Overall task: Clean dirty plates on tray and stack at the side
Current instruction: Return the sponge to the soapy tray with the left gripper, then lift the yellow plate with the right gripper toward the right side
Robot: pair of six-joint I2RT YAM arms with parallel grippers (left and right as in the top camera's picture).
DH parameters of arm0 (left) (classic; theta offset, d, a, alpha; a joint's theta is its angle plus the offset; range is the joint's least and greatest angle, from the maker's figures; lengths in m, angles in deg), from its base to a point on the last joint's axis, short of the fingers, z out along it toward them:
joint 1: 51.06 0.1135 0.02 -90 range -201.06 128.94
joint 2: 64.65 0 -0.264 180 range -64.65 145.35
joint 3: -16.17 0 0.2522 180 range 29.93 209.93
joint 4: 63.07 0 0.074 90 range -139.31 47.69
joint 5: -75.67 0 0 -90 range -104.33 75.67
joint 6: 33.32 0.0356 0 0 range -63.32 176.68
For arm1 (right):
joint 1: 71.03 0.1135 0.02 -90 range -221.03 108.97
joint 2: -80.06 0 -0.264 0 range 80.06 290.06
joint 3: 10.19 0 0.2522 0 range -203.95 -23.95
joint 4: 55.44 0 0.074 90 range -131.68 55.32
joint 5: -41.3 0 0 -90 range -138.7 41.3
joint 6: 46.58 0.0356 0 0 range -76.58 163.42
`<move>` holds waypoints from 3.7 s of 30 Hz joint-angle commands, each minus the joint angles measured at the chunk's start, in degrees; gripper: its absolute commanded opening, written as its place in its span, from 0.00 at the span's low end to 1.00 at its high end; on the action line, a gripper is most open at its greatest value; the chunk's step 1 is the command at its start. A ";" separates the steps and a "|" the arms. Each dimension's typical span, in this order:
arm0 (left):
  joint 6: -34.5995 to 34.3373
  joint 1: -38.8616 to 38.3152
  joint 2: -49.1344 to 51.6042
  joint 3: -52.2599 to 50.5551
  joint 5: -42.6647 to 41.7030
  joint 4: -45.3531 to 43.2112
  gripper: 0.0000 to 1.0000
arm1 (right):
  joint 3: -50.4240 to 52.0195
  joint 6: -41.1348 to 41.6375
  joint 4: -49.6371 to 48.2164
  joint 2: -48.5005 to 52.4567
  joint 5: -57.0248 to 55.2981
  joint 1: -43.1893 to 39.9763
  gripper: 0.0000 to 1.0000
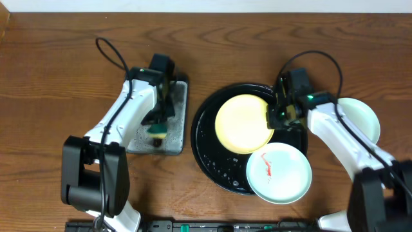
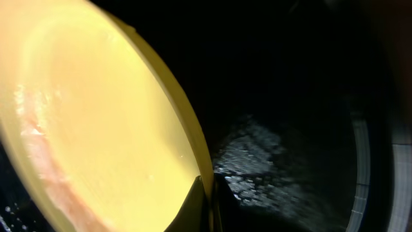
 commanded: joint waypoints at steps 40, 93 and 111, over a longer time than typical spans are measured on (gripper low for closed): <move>3.85 3.69 -28.61 0.94 -6.27 10.91 0.83 | 0.15 -13.68 -0.59 -18.97 -78.47 44.85 0.01; 3.85 3.69 -28.61 0.94 -6.27 10.91 0.83 | 0.15 -13.68 -1.44 -18.97 -78.44 45.51 0.01; 3.82 3.69 -28.61 0.94 -6.29 10.91 0.83 | 0.15 -5.18 -0.68 -18.95 -68.37 41.81 0.01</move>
